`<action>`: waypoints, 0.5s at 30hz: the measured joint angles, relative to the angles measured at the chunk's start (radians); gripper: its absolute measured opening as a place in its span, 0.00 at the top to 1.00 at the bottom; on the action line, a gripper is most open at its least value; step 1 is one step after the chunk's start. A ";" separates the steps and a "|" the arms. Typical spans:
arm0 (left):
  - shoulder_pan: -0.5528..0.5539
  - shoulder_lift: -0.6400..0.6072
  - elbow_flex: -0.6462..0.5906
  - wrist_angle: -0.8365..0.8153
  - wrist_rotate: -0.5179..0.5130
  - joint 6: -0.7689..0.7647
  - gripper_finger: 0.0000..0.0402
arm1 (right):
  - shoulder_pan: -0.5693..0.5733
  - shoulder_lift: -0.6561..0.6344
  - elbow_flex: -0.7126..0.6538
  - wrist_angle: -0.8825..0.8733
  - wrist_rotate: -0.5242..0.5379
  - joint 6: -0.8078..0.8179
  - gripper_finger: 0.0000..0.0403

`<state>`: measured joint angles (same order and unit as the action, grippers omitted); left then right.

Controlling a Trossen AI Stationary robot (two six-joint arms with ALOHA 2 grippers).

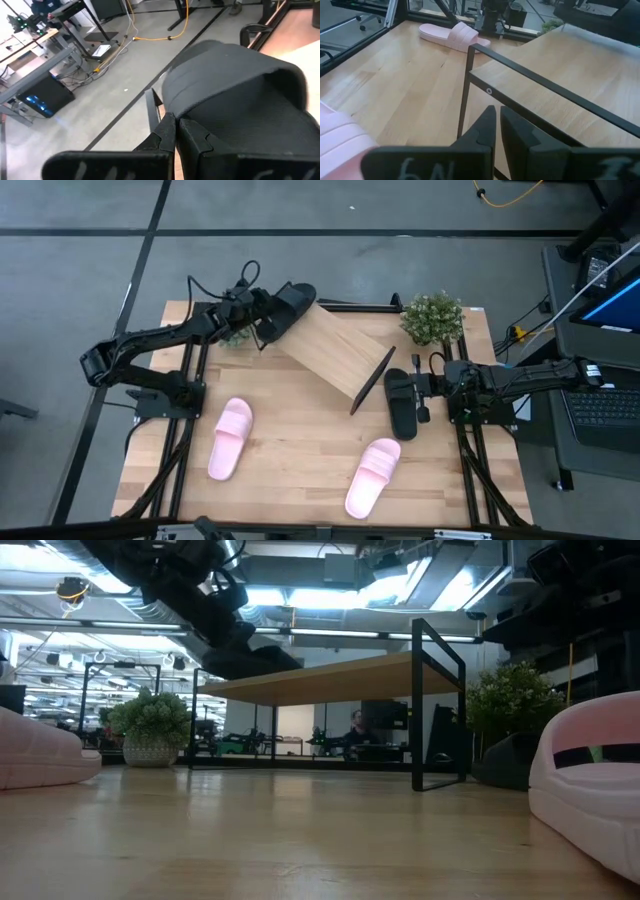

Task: Pick and place slides into the shelf
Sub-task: Put the left black slide on the shelf

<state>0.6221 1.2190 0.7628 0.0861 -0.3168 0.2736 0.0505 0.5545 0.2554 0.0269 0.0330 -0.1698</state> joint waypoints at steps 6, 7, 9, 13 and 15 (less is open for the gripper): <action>0.011 0.000 0.000 -0.002 0.024 0.042 1.00 | 0.000 0.000 0.000 -0.001 0.000 0.000 0.93; 0.011 0.000 0.000 -0.003 0.024 0.048 1.00 | 0.000 0.000 0.000 -0.001 0.000 0.000 0.93; 0.011 0.000 0.000 -0.003 0.024 0.052 1.00 | 0.000 0.000 0.000 -0.001 0.000 0.000 0.93; 0.011 0.000 0.000 -0.006 0.024 0.069 1.00 | 0.000 0.000 0.000 -0.001 0.000 0.000 0.93; 0.011 0.000 0.000 -0.016 0.024 0.078 1.00 | 0.000 0.000 0.000 -0.002 0.000 0.000 0.93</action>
<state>0.6327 1.2186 0.7628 0.0702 -0.2927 0.3511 0.0505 0.5545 0.2554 0.0254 0.0330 -0.1699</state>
